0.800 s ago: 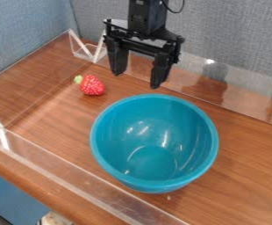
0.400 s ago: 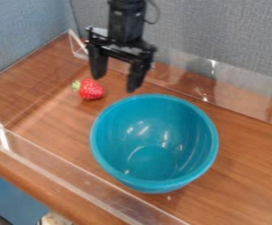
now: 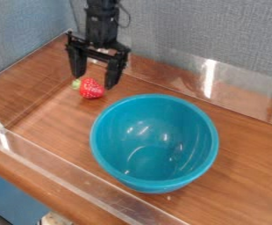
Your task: Put the strawberry in the blue bowl
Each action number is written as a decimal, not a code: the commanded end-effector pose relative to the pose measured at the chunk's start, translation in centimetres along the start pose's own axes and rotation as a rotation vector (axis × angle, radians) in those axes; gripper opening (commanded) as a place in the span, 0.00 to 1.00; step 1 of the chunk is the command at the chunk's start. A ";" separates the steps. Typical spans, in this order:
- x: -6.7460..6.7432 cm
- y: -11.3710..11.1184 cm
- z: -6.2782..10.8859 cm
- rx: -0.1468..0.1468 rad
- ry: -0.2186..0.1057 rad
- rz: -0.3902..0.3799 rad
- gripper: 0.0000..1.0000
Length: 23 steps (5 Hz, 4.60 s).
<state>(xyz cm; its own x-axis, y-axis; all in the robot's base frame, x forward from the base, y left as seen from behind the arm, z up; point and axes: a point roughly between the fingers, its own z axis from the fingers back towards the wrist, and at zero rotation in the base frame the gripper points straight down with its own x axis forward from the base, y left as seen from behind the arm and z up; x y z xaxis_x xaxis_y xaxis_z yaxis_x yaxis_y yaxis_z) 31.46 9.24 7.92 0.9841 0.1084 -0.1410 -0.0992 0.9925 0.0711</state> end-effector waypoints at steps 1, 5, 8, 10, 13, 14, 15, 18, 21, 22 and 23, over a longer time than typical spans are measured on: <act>1.1 1.3 0.7 0.010 -0.051 0.072 1.00; 3.1 1.0 -3.9 -0.024 -0.019 0.218 1.00; 2.4 2.3 -2.6 -0.040 -0.008 0.275 1.00; 1.9 3.4 -1.2 -0.047 -0.007 0.277 1.00; 3.8 3.6 -3.0 -0.078 -0.008 0.319 1.00; 4.1 4.5 -3.6 -0.088 -0.005 0.359 0.00; 3.2 3.3 -2.7 -0.098 -0.027 0.372 0.00; 1.6 1.2 2.3 -0.117 -0.100 0.313 0.00; -4.2 -7.7 8.4 -0.151 -0.213 -0.018 0.00; -3.3 -11.3 5.7 -0.132 -0.183 -0.052 0.00; -5.5 -12.5 3.2 -0.102 -0.138 -0.120 0.00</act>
<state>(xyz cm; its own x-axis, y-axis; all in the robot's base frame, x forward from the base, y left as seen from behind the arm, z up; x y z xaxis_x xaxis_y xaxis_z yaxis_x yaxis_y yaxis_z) 27.40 -3.89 8.94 0.9967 -0.0088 -0.0804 0.0060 0.9994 -0.0342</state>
